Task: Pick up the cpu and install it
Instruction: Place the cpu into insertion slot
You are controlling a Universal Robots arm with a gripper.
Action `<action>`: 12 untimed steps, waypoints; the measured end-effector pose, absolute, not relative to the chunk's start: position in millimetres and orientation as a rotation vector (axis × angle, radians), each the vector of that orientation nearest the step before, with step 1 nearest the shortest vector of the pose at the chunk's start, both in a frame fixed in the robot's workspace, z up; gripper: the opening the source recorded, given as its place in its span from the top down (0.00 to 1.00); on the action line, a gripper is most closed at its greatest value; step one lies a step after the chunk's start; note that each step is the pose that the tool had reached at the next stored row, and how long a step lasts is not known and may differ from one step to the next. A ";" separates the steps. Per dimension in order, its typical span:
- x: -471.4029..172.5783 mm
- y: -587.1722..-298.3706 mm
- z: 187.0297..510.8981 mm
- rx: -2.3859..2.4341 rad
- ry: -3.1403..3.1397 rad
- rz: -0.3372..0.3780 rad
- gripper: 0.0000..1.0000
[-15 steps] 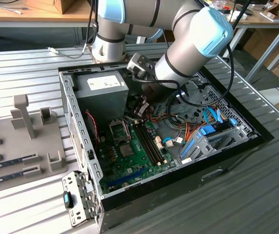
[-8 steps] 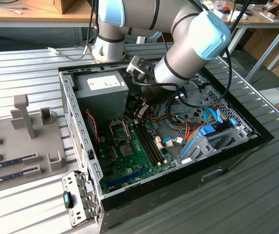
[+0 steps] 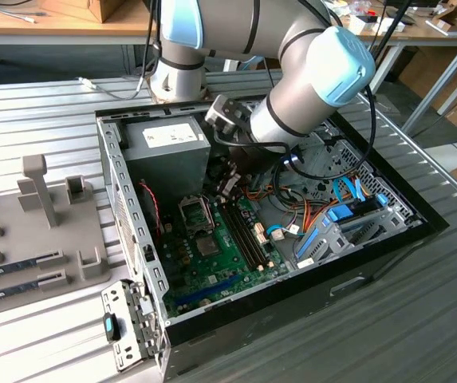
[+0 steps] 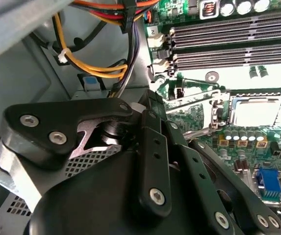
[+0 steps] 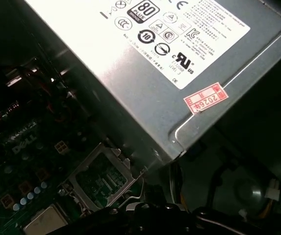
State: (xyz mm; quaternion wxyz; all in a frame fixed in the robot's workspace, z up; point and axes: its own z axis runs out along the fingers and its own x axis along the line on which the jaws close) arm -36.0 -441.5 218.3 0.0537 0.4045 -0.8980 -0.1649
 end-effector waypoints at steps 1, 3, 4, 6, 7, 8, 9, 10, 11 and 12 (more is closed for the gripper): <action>-36.1 -441.5 217.6 1.237 -2.725 -0.507 0.89; -36.1 -441.7 215.4 1.245 -2.720 -0.507 0.89; -36.1 -441.8 214.9 1.245 -2.720 -0.507 0.89; -36.1 -442.4 213.4 1.246 -2.720 -0.507 0.89; -36.1 -442.9 212.2 1.246 -2.720 -0.507 0.89; -36.1 -443.4 211.0 1.246 -2.720 -0.508 0.89; -36.1 -443.6 210.3 1.246 -2.720 -0.508 0.89; -36.1 -443.7 209.9 1.246 -2.720 -0.508 0.89; -36.1 -443.8 209.0 1.247 -2.720 -0.509 0.89; -36.2 -443.9 208.8 1.247 -2.720 -0.511 0.89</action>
